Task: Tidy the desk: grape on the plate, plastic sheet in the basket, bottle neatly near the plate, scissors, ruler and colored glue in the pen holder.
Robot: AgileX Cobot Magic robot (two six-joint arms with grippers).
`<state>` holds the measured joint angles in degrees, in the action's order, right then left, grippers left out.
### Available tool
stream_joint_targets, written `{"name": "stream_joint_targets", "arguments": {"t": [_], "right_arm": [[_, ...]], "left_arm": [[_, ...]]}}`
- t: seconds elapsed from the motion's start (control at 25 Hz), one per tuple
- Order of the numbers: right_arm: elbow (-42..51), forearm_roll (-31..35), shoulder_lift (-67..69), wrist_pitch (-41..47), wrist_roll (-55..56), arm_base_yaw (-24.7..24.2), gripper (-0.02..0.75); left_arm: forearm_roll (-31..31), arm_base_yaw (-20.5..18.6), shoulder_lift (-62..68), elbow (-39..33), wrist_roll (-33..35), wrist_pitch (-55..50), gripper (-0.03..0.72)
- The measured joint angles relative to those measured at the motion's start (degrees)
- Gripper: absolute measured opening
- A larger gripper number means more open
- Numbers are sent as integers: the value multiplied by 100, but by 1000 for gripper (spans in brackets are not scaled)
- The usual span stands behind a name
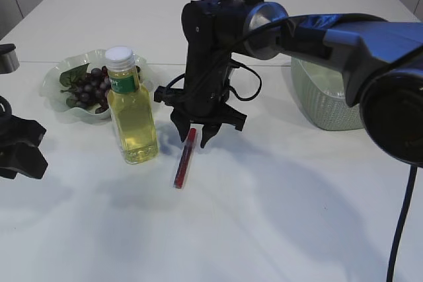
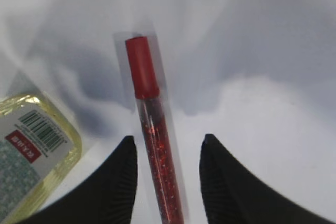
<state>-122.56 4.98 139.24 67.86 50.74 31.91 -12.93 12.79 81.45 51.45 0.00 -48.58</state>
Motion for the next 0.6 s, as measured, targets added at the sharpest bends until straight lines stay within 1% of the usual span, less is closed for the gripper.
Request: {"name": "stream_joint_targets", "arguments": {"t": [0.6], "right_arm": [[-12, 76, 164, -292, -187, 0, 324]], "left_arm": [[0, 0, 0, 0, 0, 42, 308]]}}
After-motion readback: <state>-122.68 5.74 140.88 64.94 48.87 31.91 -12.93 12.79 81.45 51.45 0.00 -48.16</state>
